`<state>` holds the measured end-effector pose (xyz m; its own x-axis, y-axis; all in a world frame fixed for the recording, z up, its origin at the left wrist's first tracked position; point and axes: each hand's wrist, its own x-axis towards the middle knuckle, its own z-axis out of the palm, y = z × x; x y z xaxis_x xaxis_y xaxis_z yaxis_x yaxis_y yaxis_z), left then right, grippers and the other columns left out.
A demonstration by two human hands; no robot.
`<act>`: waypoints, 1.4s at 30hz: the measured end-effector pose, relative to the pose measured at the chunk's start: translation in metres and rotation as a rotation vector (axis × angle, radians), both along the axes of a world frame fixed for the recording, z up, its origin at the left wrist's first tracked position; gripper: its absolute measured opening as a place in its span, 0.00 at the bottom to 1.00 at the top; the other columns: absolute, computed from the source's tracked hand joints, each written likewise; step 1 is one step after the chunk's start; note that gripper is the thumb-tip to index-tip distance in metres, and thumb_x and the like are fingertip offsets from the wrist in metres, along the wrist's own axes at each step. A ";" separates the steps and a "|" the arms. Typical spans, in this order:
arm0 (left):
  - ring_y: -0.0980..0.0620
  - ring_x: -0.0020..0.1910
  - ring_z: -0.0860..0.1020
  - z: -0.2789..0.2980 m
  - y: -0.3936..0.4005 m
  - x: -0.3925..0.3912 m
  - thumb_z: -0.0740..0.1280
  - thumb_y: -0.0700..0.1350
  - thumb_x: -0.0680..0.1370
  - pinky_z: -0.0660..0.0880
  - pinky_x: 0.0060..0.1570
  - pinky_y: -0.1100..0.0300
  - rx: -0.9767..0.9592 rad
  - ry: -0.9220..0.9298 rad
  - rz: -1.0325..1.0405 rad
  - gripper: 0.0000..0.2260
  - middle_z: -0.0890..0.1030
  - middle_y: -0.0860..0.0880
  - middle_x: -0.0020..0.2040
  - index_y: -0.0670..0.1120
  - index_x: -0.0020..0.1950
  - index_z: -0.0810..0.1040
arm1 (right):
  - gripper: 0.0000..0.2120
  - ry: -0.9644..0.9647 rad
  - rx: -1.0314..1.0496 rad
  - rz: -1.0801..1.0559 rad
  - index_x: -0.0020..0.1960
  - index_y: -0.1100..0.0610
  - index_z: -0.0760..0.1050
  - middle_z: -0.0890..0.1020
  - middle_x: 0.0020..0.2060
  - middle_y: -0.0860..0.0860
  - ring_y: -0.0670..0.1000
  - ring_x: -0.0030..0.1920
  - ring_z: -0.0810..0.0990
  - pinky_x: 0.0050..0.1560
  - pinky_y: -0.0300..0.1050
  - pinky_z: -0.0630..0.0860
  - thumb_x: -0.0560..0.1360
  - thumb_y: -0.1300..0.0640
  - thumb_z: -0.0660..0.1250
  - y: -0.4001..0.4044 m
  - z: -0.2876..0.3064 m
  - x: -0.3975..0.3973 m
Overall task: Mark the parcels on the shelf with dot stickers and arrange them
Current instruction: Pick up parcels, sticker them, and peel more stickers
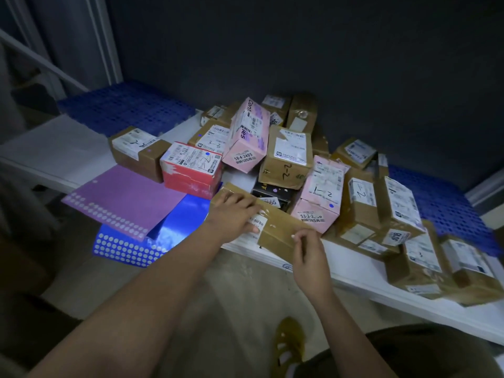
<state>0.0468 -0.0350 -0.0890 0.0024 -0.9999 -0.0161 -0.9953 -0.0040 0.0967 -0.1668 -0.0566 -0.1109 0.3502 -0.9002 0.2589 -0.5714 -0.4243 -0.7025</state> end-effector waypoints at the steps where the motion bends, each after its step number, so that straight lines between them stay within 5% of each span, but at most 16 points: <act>1: 0.50 0.74 0.55 0.000 0.000 -0.001 0.57 0.63 0.77 0.45 0.72 0.49 -0.018 -0.021 0.000 0.27 0.58 0.55 0.76 0.57 0.75 0.58 | 0.03 -0.014 -0.003 -0.014 0.48 0.53 0.68 0.76 0.49 0.49 0.48 0.47 0.74 0.40 0.37 0.67 0.80 0.58 0.58 0.000 0.000 0.001; 6: 0.48 0.71 0.63 -0.008 0.003 -0.005 0.51 0.65 0.76 0.51 0.71 0.49 -0.087 -0.039 -0.020 0.28 0.67 0.55 0.72 0.55 0.73 0.65 | 0.03 -0.063 0.017 -0.071 0.49 0.52 0.67 0.77 0.48 0.49 0.47 0.46 0.75 0.38 0.33 0.67 0.81 0.56 0.57 -0.002 -0.001 -0.004; 9: 0.45 0.53 0.79 -0.011 0.003 -0.008 0.51 0.64 0.75 0.71 0.59 0.47 -0.300 -0.011 -0.052 0.26 0.83 0.52 0.53 0.51 0.56 0.81 | 0.03 -0.075 -0.026 -0.099 0.48 0.53 0.69 0.76 0.47 0.48 0.47 0.48 0.74 0.40 0.34 0.66 0.80 0.57 0.58 -0.003 0.000 -0.006; 12: 0.45 0.41 0.81 -0.011 0.001 -0.011 0.50 0.64 0.75 0.75 0.51 0.50 -0.338 0.009 0.005 0.26 0.84 0.51 0.40 0.49 0.45 0.83 | 0.07 -0.026 -0.282 -0.114 0.47 0.56 0.73 0.76 0.46 0.47 0.48 0.52 0.71 0.51 0.41 0.68 0.79 0.55 0.58 -0.007 0.002 -0.006; 18: 0.49 0.59 0.73 0.001 -0.002 -0.014 0.37 0.71 0.67 0.57 0.62 0.56 -0.204 0.082 0.089 0.39 0.81 0.55 0.55 0.54 0.58 0.79 | 0.10 0.205 -0.707 0.021 0.44 0.58 0.80 0.79 0.42 0.51 0.53 0.48 0.71 0.50 0.47 0.67 0.75 0.54 0.62 -0.014 -0.004 0.005; 24: 0.51 0.61 0.71 0.003 -0.009 -0.010 0.42 0.72 0.70 0.57 0.62 0.56 -0.105 0.087 0.092 0.35 0.80 0.55 0.58 0.56 0.59 0.77 | 0.06 0.433 -0.935 0.077 0.42 0.57 0.77 0.80 0.41 0.53 0.54 0.46 0.72 0.48 0.50 0.69 0.74 0.57 0.64 -0.026 -0.015 0.003; 27: 0.50 0.60 0.71 0.005 -0.013 -0.010 0.52 0.67 0.77 0.58 0.62 0.55 -0.081 0.104 0.094 0.23 0.80 0.54 0.57 0.55 0.59 0.77 | 0.07 0.476 -0.895 0.155 0.43 0.58 0.78 0.80 0.44 0.53 0.55 0.49 0.73 0.51 0.51 0.70 0.73 0.57 0.63 -0.024 -0.009 -0.001; 31: 0.50 0.61 0.70 0.007 -0.015 -0.008 0.53 0.66 0.77 0.57 0.61 0.55 -0.054 0.133 0.100 0.22 0.79 0.54 0.57 0.54 0.59 0.77 | 0.07 0.306 -0.706 0.275 0.43 0.57 0.80 0.80 0.49 0.53 0.55 0.56 0.73 0.55 0.55 0.73 0.70 0.56 0.65 -0.019 0.003 -0.014; 35: 0.50 0.61 0.70 0.010 -0.013 -0.010 0.53 0.66 0.77 0.57 0.62 0.55 -0.042 0.137 0.103 0.22 0.79 0.54 0.58 0.55 0.60 0.77 | 0.33 0.467 -0.463 0.097 0.66 0.56 0.70 0.72 0.63 0.53 0.54 0.66 0.66 0.69 0.53 0.62 0.66 0.42 0.72 -0.019 0.009 -0.013; 37: 0.50 0.62 0.70 0.012 -0.010 -0.011 0.53 0.65 0.77 0.56 0.63 0.55 -0.034 0.135 0.106 0.22 0.79 0.54 0.59 0.55 0.61 0.76 | 0.40 0.574 -0.442 0.065 0.66 0.56 0.69 0.76 0.58 0.52 0.53 0.60 0.71 0.65 0.50 0.66 0.59 0.46 0.78 -0.020 0.006 -0.011; 42: 0.54 0.65 0.66 0.009 0.017 -0.024 0.41 0.72 0.67 0.52 0.63 0.57 -0.094 0.213 0.107 0.36 0.74 0.58 0.64 0.58 0.64 0.73 | 0.35 0.531 -0.452 0.067 0.59 0.53 0.72 0.77 0.52 0.50 0.51 0.53 0.69 0.53 0.47 0.73 0.55 0.51 0.80 -0.007 0.007 -0.021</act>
